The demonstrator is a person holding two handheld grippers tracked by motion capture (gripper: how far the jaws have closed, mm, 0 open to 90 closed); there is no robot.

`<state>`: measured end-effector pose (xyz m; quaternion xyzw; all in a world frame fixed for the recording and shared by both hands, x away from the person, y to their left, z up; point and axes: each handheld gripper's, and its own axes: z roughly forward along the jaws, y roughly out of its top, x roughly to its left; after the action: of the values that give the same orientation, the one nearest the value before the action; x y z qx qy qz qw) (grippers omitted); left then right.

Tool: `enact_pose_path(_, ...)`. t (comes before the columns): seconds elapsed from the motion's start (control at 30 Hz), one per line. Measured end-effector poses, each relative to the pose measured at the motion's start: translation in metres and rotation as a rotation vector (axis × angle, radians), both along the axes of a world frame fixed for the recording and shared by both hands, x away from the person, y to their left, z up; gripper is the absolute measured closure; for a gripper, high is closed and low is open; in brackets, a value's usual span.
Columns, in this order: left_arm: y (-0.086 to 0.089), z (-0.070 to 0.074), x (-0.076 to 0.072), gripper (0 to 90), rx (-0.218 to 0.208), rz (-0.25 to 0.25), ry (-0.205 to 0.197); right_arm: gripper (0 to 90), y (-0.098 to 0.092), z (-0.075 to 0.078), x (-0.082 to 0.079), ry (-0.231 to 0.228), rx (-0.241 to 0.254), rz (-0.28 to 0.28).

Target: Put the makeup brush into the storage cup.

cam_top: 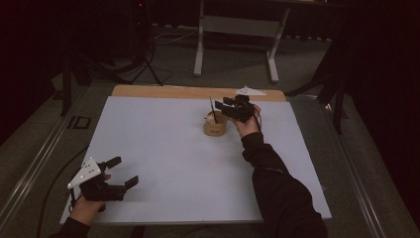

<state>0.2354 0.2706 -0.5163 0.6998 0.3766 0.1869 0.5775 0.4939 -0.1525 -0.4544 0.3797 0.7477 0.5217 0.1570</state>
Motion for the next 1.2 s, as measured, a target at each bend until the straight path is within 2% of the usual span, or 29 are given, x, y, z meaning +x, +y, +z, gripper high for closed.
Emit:
enact_pose_path(0.03,0.0,0.0,0.0,0.5,0.002,-0.001,0.0,44.5,-0.001,0.002,0.0,-0.003,0.0,0.011)
enact_pose_path(0.1,0.0,0.0,0.0,0.5,0.003,0.0,-0.001,33.2,-0.001,0.005,-0.005,-0.051,-0.027,-0.039)
enact_pose_path(0.17,0.0,0.0,0.0,0.6,0.003,0.0,-0.001,33.2,-0.001,0.007,-0.005,-0.039,-0.036,-0.028)
enact_pose_path(0.2,0.0,0.0,0.0,0.5,0.003,0.0,0.002,16.4,-0.002,0.008,-0.006,-0.013,-0.036,-0.011)
enact_pose_path(0.23,0.0,0.0,0.0,0.5,0.002,0.0,0.002,11.4,-0.003,0.008,-0.006,-0.009,-0.042,0.027)
enact_pose_path(0.27,0.0,0.0,0.0,0.5,0.002,0.001,0.002,10.9,-0.003,0.009,-0.008,-0.017,-0.049,0.041)
enact_pose_path(0.37,0.0,0.0,0.0,0.5,0.0,0.003,0.002,10.9,-0.003,0.011,-0.013,-0.022,-0.082,0.034)
enact_pose_path(0.53,0.0,0.0,0.0,0.5,0.001,0.005,0.002,13.7,-0.006,0.016,-0.017,-0.048,-0.082,0.037)
enact_pose_path(0.67,0.0,0.0,0.0,0.5,0.004,0.002,0.004,15.1,-0.008,0.021,-0.02,-0.061,-0.076,0.08)
enact_pose_path(0.7,0.0,0.0,0.0,0.5,0.005,0.002,0.004,15.1,-0.008,0.022,-0.02,-0.014,-0.081,0.09)
enact_pose_path(0.73,0.0,0.0,0.0,0.5,0.005,0.002,0.004,15.8,-0.009,0.023,-0.019,-0.006,-0.081,0.12)
enact_pose_path(0.8,-0.001,0.0,0.0,0.5,0.005,0.002,0.004,19.3,-0.011,0.023,-0.02,-0.028,-0.06,0.15)
enact_pose_path(0.87,0.0,0.0,0.0,0.5,0.004,0.002,0.003,18.0,-0.013,0.024,-0.022,-0.023,-0.039,0.15)
enact_pose_path(1.03,-0.001,0.0,0.0,0.5,0.006,0.001,0.005,13.4,-0.014,0.025,-0.029,-0.024,-0.072,0.147)
enact_pose_path(1.1,-0.001,0.0,0.0,0.5,0.008,0.002,0.006,13.2,-0.014,0.026,-0.032,-0.041,-0.101,0.149)
enact_pose_path(1.2,-0.001,0.0,0.0,0.5,0.008,0.003,0.005,11.1,-0.016,0.027,-0.036,-0.057,-0.104,0.147)
